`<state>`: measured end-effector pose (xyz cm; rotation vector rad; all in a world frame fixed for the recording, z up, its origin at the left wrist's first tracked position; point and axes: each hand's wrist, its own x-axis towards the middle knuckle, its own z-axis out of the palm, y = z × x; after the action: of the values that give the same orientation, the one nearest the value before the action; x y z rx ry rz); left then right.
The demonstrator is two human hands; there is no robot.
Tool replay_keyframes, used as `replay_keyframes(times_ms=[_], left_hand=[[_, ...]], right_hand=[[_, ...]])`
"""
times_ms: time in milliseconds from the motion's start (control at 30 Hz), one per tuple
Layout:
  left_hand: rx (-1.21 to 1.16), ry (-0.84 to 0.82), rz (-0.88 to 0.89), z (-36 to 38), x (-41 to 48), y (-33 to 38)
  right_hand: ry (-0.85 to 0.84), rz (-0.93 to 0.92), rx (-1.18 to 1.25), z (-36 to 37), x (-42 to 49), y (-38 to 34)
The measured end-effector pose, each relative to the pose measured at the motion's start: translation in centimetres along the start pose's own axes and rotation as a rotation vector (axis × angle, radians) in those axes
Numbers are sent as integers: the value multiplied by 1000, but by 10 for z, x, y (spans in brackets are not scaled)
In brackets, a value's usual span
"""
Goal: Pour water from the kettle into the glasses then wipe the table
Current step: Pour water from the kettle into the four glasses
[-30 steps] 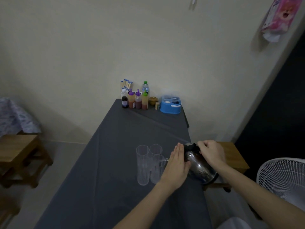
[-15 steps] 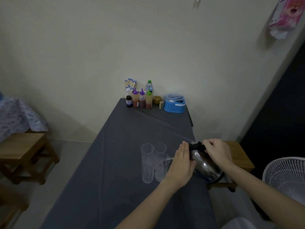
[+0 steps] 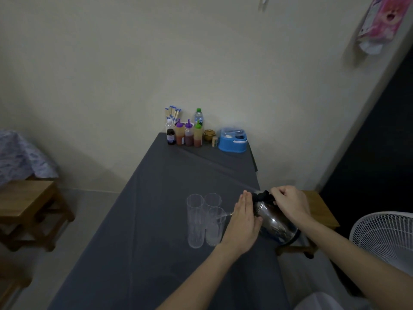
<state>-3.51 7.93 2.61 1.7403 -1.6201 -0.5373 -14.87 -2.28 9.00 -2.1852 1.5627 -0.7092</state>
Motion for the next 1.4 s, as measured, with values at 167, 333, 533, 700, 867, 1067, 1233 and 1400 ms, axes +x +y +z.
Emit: replay_keyframes(times_ms=[167, 333, 533, 700, 867, 1067, 1233, 1400], left_hand=[[0, 24, 6, 0, 3, -1], [6, 7, -8, -3, 1, 4], [28, -25, 1, -4, 1, 2], [71, -64, 0, -3, 2, -1], [98, -111, 35, -3, 2, -3], [189, -165, 95, -7, 5, -4], [311, -192, 133, -17, 5, -3], [377, -146, 165, -29, 7, -6]], right_hand=[[-1, 3, -14, -2, 2, -1], [-5, 0, 17, 0, 1, 0], [10, 37, 75, 4, -3, 4], [13, 74, 99, 8, -9, 9], [24, 175, 216, 13, -18, 15], [62, 323, 417, 23, -36, 25], [87, 416, 538, 31, -43, 27], [104, 475, 651, 35, -42, 16]])
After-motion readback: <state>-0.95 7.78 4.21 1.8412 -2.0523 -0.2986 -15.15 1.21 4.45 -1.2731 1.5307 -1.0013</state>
